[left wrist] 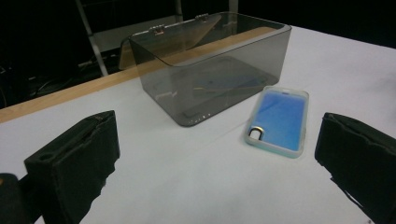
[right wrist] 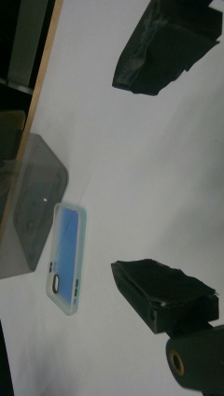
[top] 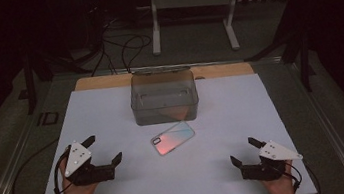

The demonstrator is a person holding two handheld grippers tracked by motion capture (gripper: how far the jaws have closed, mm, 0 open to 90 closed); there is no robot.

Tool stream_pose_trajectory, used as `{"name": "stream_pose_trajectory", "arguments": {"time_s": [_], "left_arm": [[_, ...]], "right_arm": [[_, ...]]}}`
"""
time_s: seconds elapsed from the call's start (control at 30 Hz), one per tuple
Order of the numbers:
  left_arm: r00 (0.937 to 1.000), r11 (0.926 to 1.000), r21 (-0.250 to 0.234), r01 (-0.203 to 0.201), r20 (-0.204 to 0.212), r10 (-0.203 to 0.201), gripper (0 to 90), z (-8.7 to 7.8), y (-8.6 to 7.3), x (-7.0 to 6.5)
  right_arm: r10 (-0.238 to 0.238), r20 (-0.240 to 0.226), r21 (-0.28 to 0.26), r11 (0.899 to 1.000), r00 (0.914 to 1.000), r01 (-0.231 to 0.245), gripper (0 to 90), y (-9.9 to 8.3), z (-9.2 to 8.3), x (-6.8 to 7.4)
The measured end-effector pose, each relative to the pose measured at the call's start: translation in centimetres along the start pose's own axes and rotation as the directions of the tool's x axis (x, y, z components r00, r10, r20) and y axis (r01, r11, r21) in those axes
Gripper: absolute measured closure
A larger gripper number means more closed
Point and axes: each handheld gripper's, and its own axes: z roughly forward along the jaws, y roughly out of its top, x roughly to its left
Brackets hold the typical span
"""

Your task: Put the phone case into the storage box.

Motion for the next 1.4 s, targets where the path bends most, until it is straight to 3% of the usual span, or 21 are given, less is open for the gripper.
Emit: {"name": "stream_pose_trajectory", "arguments": {"time_s": [0.67, 1.0, 1.4], "left_arm": [[0.9995, 0.9996, 0.025, -0.013, 0.028, 0.012, 0.7, 2.5, 1.0, 0.3], [0.9985, 0.9973, 0.059, -0.045, 0.033, 0.043, 0.7, 3.7, 1.3, 0.5], [0.9977, 0.9948, 0.085, -0.055, 0.044, 0.052, 0.7, 5.2, 1.8, 0.4]], "right_arm": [[-0.001, -0.003, 0.0, 1.0, 1.0, 0.001, 10.6, 0.0, 0.1, 0.0], [-0.002, -0.002, 0.001, 1.0, 1.0, 0.002, 10.6, 0.0, 0.1, 0.0], [0.001, -0.002, 0.005, 1.0, 1.0, -0.001, 10.6, 0.0, 0.1, 0.0]]}}
